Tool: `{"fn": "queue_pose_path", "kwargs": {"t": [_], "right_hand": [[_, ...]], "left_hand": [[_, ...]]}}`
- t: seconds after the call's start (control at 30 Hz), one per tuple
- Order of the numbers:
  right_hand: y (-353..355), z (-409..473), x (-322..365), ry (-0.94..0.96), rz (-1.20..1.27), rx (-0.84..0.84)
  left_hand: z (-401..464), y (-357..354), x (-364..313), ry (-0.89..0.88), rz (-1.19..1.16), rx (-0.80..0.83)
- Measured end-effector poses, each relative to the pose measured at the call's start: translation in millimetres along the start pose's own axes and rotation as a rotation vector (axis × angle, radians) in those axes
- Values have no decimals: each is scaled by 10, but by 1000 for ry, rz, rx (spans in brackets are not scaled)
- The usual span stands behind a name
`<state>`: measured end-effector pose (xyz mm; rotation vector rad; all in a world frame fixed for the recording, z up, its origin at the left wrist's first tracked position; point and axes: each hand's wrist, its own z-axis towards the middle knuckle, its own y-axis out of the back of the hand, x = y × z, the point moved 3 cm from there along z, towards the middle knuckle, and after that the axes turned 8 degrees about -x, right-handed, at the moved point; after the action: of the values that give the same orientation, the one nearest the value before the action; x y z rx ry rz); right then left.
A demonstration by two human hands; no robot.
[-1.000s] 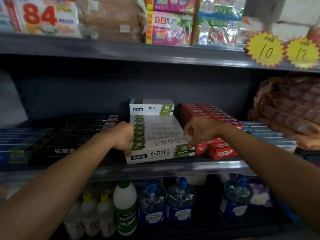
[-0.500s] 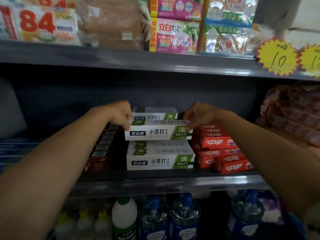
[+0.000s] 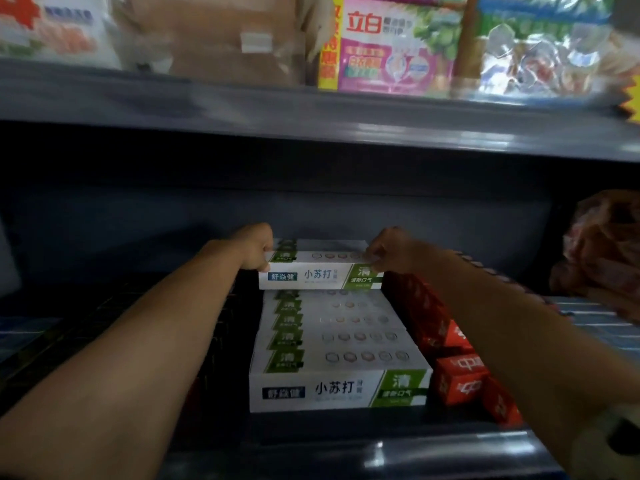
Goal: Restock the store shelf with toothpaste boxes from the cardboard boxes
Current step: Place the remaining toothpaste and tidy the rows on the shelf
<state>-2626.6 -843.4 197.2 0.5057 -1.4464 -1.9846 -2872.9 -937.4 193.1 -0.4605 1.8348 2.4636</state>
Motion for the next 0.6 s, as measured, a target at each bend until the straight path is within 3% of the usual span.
{"fn": "queue_pose_path", "kwargs": {"t": [0.33, 0.6], "right_hand": [[-283, 246, -68, -5, -133, -31], [-339, 311, -206, -36, -98, -19]], "left_hand": [[251, -300, 286, 44, -28, -82], [330, -453, 256, 66, -103, -94]]}}
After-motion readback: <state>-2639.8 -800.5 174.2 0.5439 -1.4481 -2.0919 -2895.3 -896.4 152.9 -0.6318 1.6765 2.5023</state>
